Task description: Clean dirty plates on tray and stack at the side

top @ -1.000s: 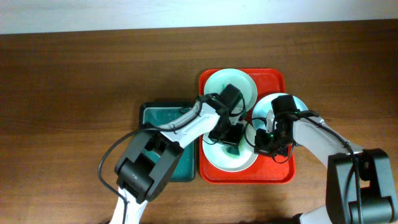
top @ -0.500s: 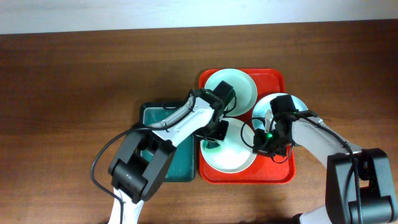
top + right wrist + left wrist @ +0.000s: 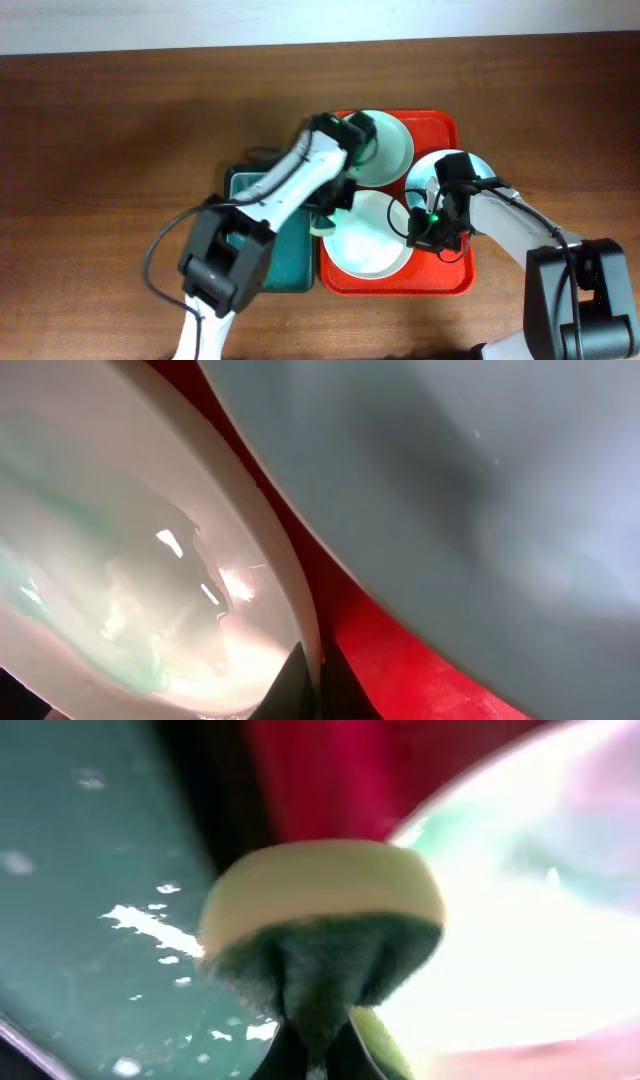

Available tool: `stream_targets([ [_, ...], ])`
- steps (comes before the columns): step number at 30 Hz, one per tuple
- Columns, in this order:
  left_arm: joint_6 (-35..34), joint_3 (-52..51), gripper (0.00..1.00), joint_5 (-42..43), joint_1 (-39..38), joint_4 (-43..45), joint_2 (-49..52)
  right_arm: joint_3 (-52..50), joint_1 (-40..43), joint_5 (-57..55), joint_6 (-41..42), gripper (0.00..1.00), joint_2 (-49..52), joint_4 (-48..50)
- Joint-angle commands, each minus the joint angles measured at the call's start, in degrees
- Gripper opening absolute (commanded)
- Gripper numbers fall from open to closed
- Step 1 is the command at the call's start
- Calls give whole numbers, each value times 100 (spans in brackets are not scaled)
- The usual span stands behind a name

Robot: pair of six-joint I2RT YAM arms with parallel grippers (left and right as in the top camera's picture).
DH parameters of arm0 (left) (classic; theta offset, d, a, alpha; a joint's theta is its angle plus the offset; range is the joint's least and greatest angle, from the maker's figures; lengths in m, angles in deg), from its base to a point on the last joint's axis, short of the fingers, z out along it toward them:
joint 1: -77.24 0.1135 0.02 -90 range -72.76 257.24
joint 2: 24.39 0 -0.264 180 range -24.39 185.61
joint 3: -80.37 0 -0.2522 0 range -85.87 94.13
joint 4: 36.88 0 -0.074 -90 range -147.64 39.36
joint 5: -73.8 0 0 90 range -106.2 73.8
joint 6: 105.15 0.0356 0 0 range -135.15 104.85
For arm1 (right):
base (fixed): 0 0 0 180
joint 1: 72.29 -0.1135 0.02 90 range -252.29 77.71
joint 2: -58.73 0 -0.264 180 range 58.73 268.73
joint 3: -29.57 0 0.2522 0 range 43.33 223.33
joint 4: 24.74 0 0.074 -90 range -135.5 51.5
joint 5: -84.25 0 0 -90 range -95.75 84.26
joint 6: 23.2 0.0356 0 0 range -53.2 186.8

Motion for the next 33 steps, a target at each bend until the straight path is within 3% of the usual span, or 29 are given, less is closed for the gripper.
stream_targets([
  [1,166,140,0,-286,599,-531,-544,-129,11,-400,-57,4,94,-44],
  [4,181,-341,0,-745,1078,-426,-542,-127,11,-400,-98,4,94,-37],
  [9,208,-2286,0,-457,1451,1388,-542,-129,11,-400,-98,4,94,-35],
  [11,210,-2527,0,-326,1449,1637,-542,-129,11,-400,-98,4,94,-35],
  [12,210,-2524,15,-326,1449,1639,-542,-129,11,-402,-98,4,94,-7],
  [13,341,-2509,41,-195,1451,1641,-577,-127,11,-400,-101,4,94,50],
  [14,444,-2498,59,-22,1464,1637,-634,-114,11,-398,-98,4,92,70],
  [15,446,-2496,66,114,1493,1617,-750,-66,11,-393,-125,4,76,-4],
  [19,601,-2496,74,577,1836,1510,-1775,337,11,-424,-400,4,-503,-649],
  [24,730,-2496,91,623,2492,1397,-3421,1419,-251,-420,-398,4,-1419,-1346],
  [27,833,-2496,100,629,2900,1401,-4227,2028,-1045,-487,-229,4,-1467,-1331],
  [29,833,-2496,100,625,3244,1377,-4704,2149,-2044,-1025,498,4,-1364,-813],
  [33,833,-2496,100,610,3388,1132,-4861,2146,-3016,-1969,743,4,-796,74],
])
